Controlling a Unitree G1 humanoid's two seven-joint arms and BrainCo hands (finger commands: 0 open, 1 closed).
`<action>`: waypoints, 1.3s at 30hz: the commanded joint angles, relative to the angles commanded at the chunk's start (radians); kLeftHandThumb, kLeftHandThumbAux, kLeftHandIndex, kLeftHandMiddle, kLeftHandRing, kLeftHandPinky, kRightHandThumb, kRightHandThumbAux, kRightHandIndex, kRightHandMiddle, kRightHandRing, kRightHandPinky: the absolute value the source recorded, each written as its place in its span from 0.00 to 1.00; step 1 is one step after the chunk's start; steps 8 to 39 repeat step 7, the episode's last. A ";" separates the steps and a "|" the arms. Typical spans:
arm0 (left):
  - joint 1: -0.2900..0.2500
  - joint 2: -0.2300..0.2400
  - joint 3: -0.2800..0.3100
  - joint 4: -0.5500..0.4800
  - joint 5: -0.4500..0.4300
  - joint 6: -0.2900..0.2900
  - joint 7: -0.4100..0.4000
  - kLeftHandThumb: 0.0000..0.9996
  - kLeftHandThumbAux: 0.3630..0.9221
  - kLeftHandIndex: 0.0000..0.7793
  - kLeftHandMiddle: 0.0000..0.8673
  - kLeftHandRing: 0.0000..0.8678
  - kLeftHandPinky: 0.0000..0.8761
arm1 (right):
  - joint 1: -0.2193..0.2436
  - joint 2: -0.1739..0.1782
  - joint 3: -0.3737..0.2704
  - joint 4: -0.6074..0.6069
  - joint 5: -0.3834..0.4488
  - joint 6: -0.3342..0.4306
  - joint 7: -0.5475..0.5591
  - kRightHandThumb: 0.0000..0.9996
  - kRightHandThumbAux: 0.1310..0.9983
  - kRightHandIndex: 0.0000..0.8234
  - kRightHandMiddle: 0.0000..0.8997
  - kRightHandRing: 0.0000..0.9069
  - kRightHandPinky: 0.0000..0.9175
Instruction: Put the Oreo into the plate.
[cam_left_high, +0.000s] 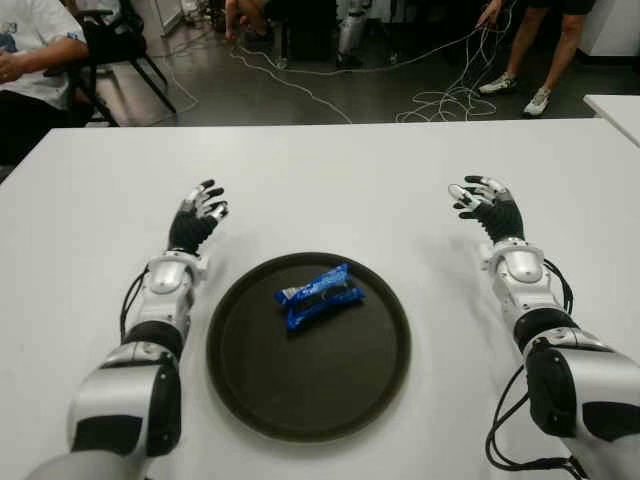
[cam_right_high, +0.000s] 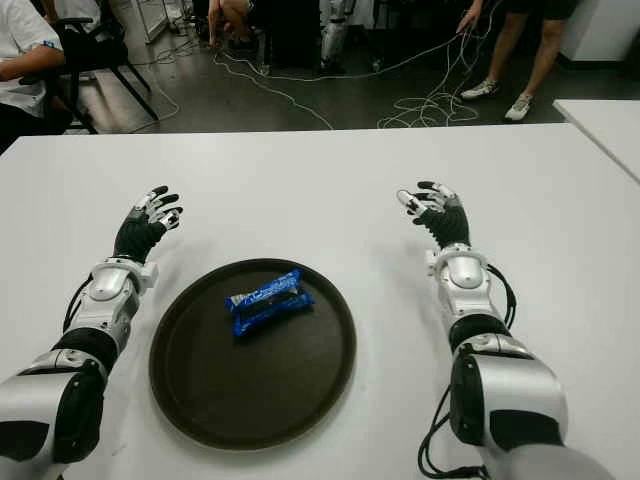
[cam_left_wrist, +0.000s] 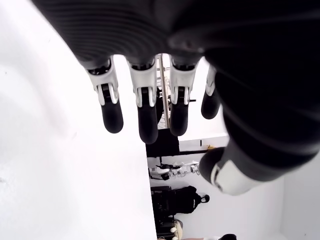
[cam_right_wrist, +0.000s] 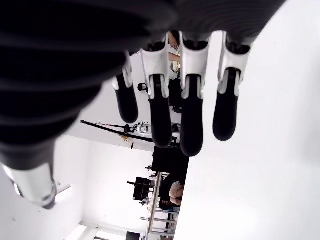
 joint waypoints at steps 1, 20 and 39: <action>-0.001 0.000 0.000 0.001 0.000 0.001 0.001 0.13 0.65 0.13 0.19 0.19 0.21 | 0.000 0.000 0.001 0.000 -0.001 0.000 -0.001 0.13 0.52 0.32 0.41 0.45 0.47; -0.001 0.001 -0.001 0.001 0.002 0.000 0.004 0.11 0.65 0.15 0.19 0.20 0.21 | 0.000 0.002 0.010 -0.001 -0.009 0.004 -0.012 0.11 0.51 0.30 0.39 0.42 0.43; -0.001 0.001 -0.001 0.001 0.002 0.000 0.004 0.11 0.65 0.15 0.19 0.20 0.21 | 0.000 0.002 0.010 -0.001 -0.009 0.004 -0.012 0.11 0.51 0.30 0.39 0.42 0.43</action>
